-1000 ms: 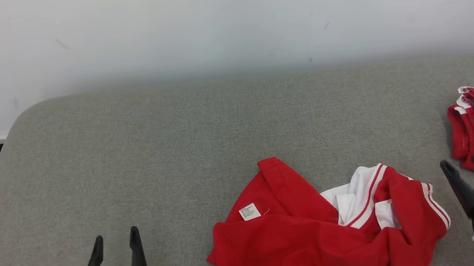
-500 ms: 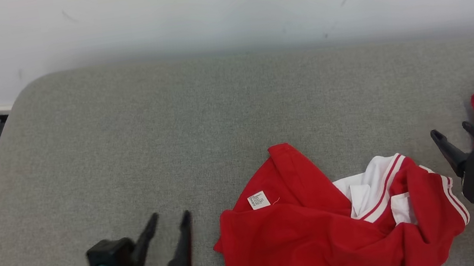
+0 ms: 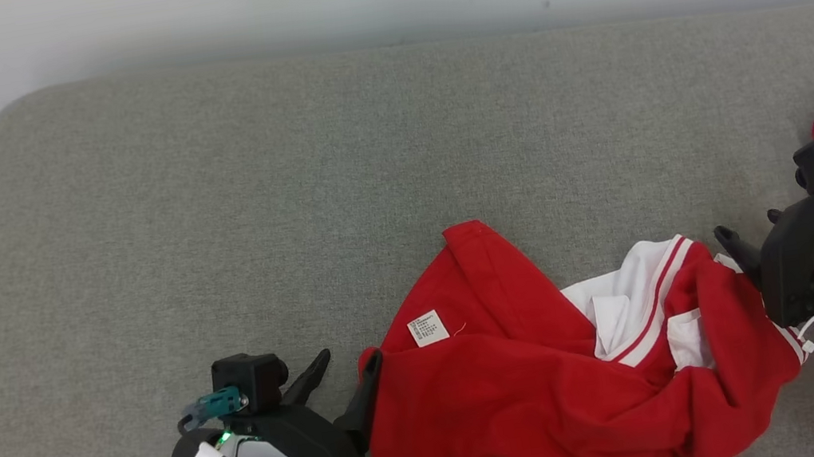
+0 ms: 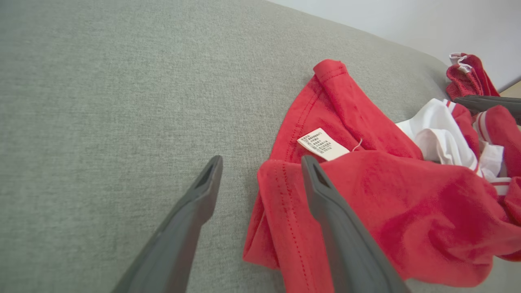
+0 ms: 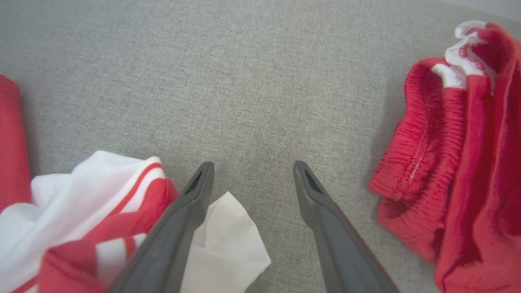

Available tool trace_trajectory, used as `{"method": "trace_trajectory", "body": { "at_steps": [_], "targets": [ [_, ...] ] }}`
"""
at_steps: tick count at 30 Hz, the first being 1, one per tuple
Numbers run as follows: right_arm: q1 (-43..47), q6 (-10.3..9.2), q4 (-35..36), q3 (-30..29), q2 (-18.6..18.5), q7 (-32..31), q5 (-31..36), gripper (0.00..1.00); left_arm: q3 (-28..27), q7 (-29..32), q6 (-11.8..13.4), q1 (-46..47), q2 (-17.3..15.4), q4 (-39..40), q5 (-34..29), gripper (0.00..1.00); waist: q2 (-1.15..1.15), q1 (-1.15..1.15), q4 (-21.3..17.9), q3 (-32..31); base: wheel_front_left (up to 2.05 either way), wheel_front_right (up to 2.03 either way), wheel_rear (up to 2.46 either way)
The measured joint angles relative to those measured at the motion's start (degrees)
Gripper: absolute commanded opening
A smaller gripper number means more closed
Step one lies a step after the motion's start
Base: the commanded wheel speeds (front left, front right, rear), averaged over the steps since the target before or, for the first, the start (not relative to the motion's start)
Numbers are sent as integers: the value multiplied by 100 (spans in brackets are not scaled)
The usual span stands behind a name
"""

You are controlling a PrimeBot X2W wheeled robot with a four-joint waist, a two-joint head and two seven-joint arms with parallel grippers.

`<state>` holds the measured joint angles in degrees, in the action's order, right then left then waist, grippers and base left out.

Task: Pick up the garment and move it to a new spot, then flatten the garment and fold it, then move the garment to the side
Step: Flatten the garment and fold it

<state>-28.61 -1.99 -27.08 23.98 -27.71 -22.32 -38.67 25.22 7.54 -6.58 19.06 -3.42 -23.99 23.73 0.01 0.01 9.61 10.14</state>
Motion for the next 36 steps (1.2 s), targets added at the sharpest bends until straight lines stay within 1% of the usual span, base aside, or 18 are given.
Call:
{"method": "trace_trajectory", "body": {
  "at_steps": [6, 12, 13, 14, 15, 16, 17, 22, 24, 25, 31, 34, 35, 36],
  "targets": [
    [-77, 155, -356, 121, 99, -147, 4, 100, 187, 160, -49, 235, 47, -405, 231, 100, 0, 0, -37, 107, 0, 0, 0],
    [-146, 225, -495, 252, 203, -207, 56, 100, 355, 264, -51, 334, 66, -645, 311, 100, 0, -1, -25, 125, 0, 0, 0],
    [-239, 253, -603, 309, 207, -256, 84, 100, 387, 305, -52, 390, 80, -717, 399, 100, 0, -1, -18, 129, 0, 0, 0],
    [-276, 259, -625, 369, 204, -296, 149, 100, 396, 310, -52, 399, 88, -759, 476, 44, 0, -1, -13, 128, 0, 0, 0],
    [-291, 272, -646, 407, 207, -298, 182, 65, 399, 310, -52, 404, 94, -808, 583, 22, 0, -1, -9, 125, 0, 0, 0],
    [-323, 311, -695, 432, 212, -298, 183, 20, 414, 311, -52, 415, 100, -859, 631, 0, 0, -1, -5, 120, 0, 0, 0],
    [-359, 341, -728, 450, 214, -298, 188, 0, 437, 319, -52, 428, 97, -882, 651, 0, 0, -1, -1, 114, 0, 0, 0],
    [-381, 438, -831, 428, 323, -278, 169, 0, 520, 343, -55, 497, 111, -1005, 711, 0, 0, -1, 22, 95, 0, 0, 0],
    [-394, 504, -901, 400, 341, -214, 130, 0, 510, 278, -55, 509, 110, -1037, 719, 0, 0, -1, 35, 65, 0, 0, 0],
    [-397, 505, -933, 378, 358, -157, 111, 0, 493, 240, -55, 509, 111, -1045, 719, 0, 0, -1, 38, 45, 0, 0, 0],
    [-619, 605, -968, 149, 402, 353, 40, 0, 155, -189, -40, 667, 96, -980, 750, 0, 0, -1, 34, -119, 0, 0, 0],
    [-695, 613, -957, 15, 408, 693, 1, 0, 19, -441, 78, 726, -52, -896, 715, 0, 0, -1, 24, -217, 0, 0, 0],
    [-711, 637, -957, -4, 405, 801, -8, 0, -34, -524, 144, 726, -113, -867, 667, 0, 0, -1, 21, -249, 0, 0, 0],
    [-715, 662, -950, -14, 402, 900, -7, 0, -49, -576, 157, 731, -192, -844, 621, 0, -1, -1, 18, -282, 0, 0, 0]
  ]
}}
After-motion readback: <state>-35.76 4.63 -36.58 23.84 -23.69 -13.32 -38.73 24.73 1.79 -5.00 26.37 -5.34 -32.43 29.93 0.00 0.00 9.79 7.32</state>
